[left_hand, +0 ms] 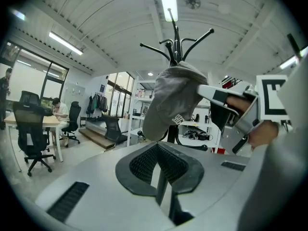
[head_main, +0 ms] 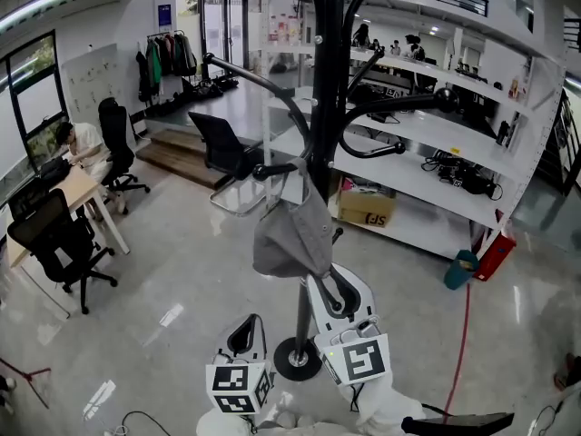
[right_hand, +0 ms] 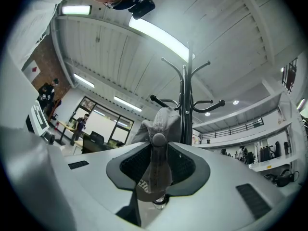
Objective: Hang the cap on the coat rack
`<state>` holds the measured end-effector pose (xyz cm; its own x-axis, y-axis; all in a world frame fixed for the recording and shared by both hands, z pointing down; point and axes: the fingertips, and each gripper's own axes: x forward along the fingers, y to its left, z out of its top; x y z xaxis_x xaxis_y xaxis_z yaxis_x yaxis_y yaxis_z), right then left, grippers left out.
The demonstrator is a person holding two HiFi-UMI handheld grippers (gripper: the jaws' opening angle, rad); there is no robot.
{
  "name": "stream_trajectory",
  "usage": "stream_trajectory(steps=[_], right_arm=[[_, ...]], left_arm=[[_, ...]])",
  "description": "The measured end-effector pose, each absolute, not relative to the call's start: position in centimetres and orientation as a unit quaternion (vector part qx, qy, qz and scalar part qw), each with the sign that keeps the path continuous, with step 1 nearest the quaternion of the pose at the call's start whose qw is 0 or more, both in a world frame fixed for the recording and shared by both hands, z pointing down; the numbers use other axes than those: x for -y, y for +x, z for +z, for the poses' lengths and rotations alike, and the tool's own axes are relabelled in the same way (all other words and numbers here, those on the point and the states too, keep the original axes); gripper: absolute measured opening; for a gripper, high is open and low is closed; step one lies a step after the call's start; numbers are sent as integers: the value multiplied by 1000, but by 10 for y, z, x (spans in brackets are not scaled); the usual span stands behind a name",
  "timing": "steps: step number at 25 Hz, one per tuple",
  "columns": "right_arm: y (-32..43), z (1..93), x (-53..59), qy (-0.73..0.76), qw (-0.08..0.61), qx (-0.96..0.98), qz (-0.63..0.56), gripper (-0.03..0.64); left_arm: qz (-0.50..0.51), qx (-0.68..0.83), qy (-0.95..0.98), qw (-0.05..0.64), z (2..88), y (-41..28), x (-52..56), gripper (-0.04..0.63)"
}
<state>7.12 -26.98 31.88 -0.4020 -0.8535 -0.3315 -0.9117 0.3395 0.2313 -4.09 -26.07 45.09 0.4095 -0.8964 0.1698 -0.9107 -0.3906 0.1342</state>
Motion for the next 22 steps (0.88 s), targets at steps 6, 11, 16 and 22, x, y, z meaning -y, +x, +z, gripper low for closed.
stream_trajectory(steps=[6, 11, 16, 22], right_arm=[[72, 338, 263, -541, 60, -821, 174, 91], [76, 354, 256, -543, 44, -825, 152, 91], [83, 377, 257, -552, 27, -826, 110, 91], [87, 399, 250, -552, 3, -830, 85, 29]], left_arm=[[38, 534, 838, 103, 453, -30, 258, 1], [38, 529, 842, 101, 450, -18, 254, 0], [33, 528, 844, 93, 444, -8, 255, 2], [32, 525, 846, 89, 445, 3, 252, 0]])
